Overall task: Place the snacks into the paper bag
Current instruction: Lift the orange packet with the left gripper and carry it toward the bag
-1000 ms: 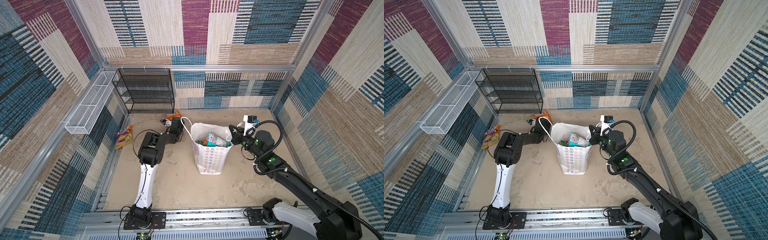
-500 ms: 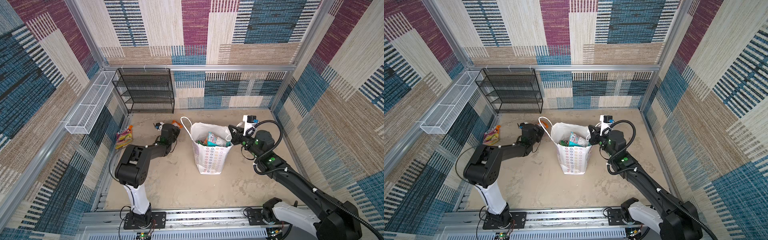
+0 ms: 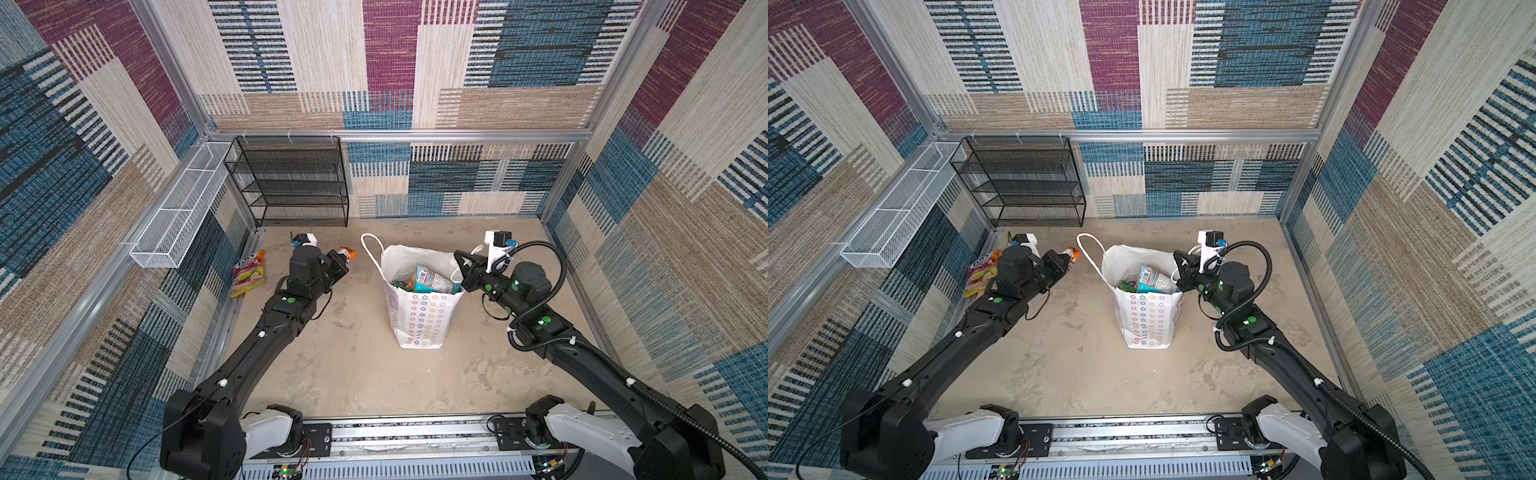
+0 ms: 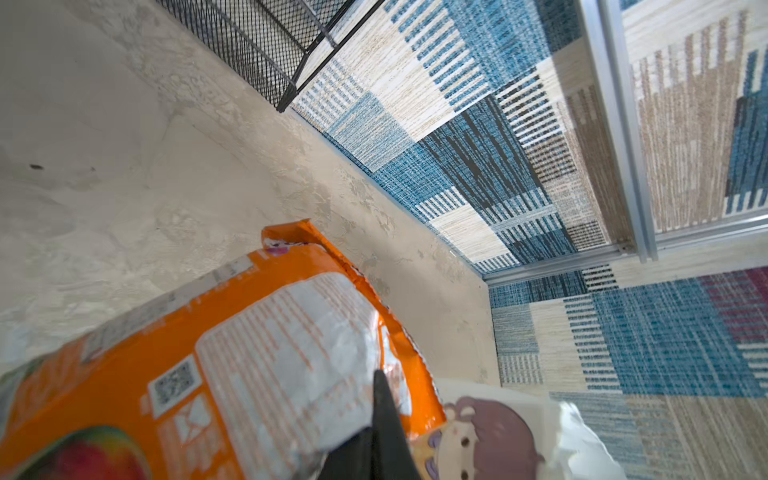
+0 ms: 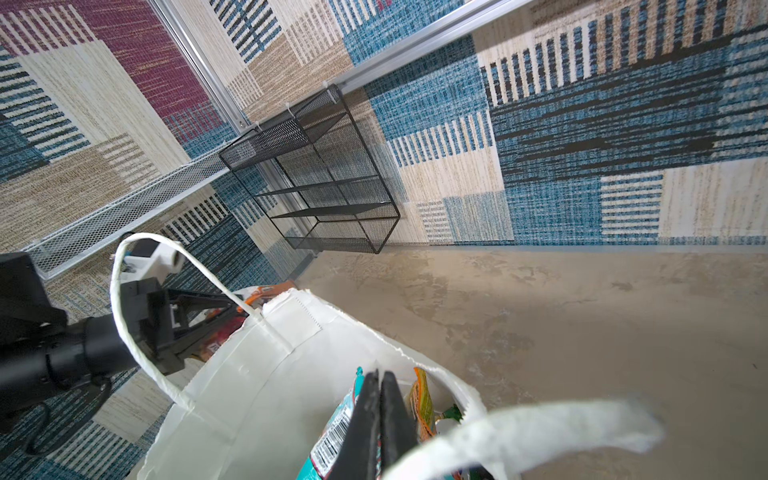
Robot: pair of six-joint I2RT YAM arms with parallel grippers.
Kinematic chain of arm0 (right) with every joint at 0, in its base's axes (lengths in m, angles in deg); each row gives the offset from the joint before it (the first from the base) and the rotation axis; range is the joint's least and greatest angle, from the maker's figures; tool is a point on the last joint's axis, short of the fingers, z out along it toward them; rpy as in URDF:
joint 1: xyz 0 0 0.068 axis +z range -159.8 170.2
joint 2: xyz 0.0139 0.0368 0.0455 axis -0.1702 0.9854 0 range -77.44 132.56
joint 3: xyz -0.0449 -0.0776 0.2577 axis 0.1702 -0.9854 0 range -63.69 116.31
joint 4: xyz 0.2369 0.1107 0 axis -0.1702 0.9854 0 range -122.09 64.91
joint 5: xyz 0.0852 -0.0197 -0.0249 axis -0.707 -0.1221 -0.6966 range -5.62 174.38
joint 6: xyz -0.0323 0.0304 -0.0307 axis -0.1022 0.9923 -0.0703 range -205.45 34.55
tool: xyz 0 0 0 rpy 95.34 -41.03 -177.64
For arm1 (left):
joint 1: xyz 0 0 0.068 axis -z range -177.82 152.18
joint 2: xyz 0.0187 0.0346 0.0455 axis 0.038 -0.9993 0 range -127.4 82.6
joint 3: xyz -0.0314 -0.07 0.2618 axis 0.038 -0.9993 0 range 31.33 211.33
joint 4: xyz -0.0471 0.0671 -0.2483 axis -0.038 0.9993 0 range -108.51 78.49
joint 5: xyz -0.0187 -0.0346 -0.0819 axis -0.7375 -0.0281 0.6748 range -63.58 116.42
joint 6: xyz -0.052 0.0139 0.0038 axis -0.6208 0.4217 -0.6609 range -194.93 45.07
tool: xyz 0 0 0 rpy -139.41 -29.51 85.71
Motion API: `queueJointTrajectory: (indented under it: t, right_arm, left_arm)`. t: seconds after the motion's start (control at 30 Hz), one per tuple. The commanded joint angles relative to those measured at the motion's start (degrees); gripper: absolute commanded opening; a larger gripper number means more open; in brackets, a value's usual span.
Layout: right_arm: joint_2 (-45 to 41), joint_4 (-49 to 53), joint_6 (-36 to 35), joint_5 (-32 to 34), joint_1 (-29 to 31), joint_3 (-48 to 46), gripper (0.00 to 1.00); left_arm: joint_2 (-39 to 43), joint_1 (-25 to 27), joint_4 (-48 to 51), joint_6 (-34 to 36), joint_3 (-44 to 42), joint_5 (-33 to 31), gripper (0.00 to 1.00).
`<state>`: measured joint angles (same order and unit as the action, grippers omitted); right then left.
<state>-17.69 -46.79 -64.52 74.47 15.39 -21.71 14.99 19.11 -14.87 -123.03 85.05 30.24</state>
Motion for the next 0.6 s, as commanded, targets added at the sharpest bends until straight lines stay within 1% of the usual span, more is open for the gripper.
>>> queueJointTrajectory:
  t: [0.0,0.2,0.3,0.4,0.57]
  right_arm:
    - [-0.3,-2.2,0.0,-0.9,0.1,-0.2,0.07]
    - [-1.0,-3.4,-0.2,-2.3,0.1,-0.7,0.08]
    - [-1.7,-4.9,-0.3,-4.2,0.2,-1.5,0.08]
    - [-2.5,-6.6,-0.4,-6.1,0.2,-2.3,0.08]
    - [-4.3,-8.7,-0.6,-8.0,0.2,-3.3,0.08]
  left_arm:
    - [3.7,0.0,11.9,9.5,3.1,2.1,0.0]
    - [9.3,0.0,24.6,15.4,11.2,1.4,0.0]
    - [12.0,0.0,27.2,17.0,14.3,0.8,0.0]
    - [13.5,0.1,29.4,18.2,18.0,2.2,0.0]
    - [11.7,0.2,33.2,18.3,26.8,6.3,0.0]
